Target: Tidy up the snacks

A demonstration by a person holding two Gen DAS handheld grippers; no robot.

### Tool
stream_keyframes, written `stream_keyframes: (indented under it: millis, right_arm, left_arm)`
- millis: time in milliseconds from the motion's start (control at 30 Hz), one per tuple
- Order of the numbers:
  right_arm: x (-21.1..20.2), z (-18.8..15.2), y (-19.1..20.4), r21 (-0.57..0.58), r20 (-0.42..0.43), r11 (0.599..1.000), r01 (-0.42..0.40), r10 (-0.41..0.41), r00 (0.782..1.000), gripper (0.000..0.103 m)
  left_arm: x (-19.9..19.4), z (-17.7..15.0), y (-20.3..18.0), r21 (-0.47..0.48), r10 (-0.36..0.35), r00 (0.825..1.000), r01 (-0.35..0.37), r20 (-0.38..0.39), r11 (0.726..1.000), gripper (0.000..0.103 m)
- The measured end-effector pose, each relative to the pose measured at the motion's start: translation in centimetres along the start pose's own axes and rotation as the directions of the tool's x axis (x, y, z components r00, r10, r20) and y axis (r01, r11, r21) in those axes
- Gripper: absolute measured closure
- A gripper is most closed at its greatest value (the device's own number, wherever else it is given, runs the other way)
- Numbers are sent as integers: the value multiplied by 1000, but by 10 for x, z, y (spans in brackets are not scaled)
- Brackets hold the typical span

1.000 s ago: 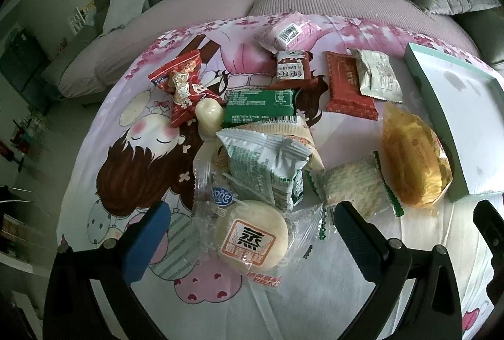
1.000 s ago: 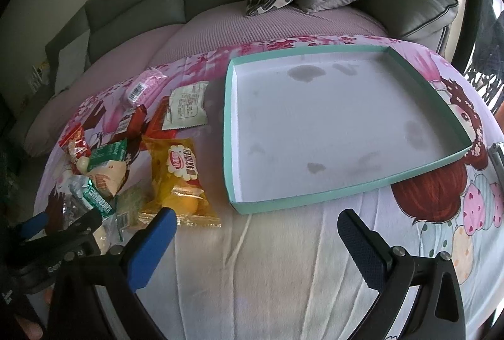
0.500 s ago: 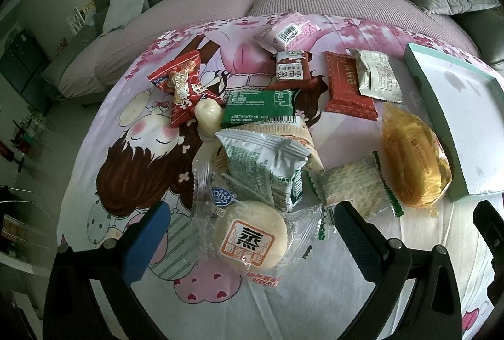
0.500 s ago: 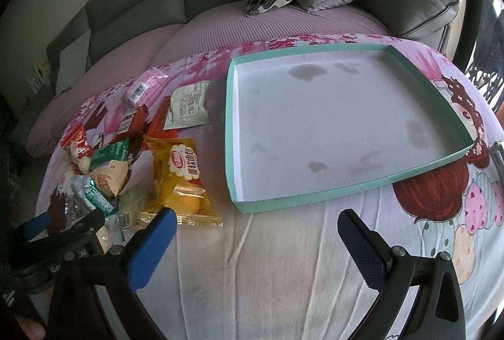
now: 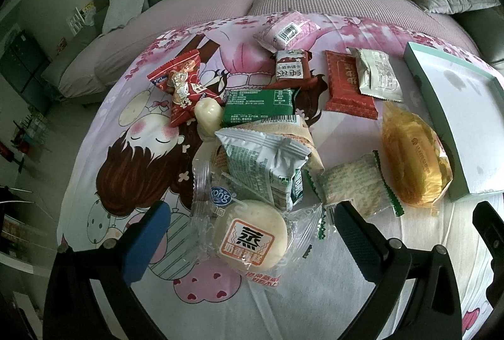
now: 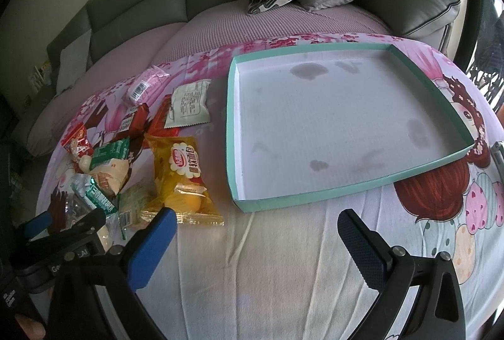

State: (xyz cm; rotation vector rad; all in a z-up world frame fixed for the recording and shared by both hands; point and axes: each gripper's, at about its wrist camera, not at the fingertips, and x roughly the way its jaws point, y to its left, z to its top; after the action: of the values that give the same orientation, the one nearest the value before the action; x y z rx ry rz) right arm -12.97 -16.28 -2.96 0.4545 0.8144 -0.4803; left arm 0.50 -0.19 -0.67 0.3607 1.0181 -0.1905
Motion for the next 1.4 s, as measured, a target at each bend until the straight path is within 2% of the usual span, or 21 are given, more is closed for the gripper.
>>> stream_keyframes:
  millis: [1400]
  right_arm:
    - [1,-3,3,0,-14,1000,0,0,1000,0]
  left_arm:
    - [0,0,0,-1,1,1000,-1,-3,1000,0]
